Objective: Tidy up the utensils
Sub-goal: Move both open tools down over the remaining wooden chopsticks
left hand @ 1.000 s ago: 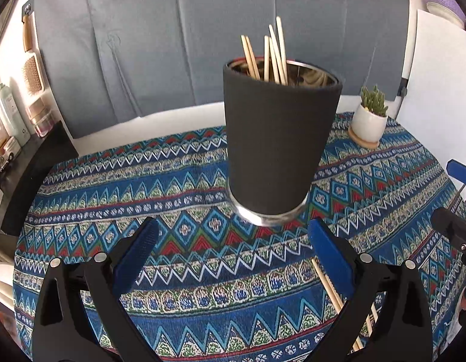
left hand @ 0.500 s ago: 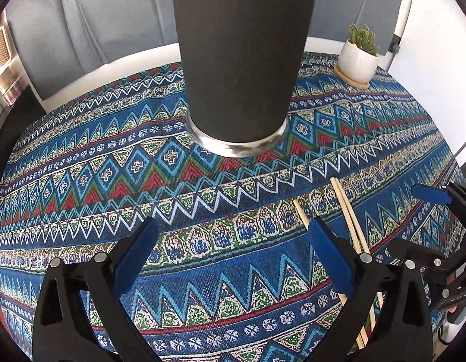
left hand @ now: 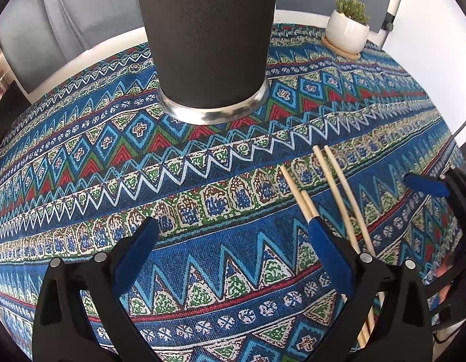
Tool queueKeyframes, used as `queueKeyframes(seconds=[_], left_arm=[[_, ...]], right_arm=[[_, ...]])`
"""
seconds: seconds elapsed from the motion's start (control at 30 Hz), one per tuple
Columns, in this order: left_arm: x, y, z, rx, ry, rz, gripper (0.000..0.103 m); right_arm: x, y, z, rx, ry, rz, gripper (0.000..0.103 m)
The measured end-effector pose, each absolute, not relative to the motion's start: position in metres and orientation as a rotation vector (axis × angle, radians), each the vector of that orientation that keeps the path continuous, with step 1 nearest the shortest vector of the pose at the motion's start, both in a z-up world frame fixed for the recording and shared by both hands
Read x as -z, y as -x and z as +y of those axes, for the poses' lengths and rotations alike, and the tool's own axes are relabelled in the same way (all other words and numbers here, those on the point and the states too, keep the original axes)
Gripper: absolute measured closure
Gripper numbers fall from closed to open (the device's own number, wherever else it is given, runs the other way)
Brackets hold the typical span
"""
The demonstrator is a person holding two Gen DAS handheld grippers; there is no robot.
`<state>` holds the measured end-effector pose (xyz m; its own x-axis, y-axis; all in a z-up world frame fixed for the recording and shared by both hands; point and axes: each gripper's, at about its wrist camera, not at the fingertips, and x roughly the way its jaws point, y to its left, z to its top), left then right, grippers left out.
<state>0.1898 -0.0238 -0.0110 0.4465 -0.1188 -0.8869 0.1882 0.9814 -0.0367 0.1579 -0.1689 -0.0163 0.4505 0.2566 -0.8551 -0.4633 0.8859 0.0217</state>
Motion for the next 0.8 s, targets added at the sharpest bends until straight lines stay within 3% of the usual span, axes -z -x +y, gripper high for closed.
queueKeyframes(seconds=[0.8], left_arm=[[0.011, -0.167, -0.038, 0.151, -0.061, 1.118, 0.005]], right_arm=[[0.014, -0.135, -0.187, -0.437, 0.215, 0.958, 0.008]])
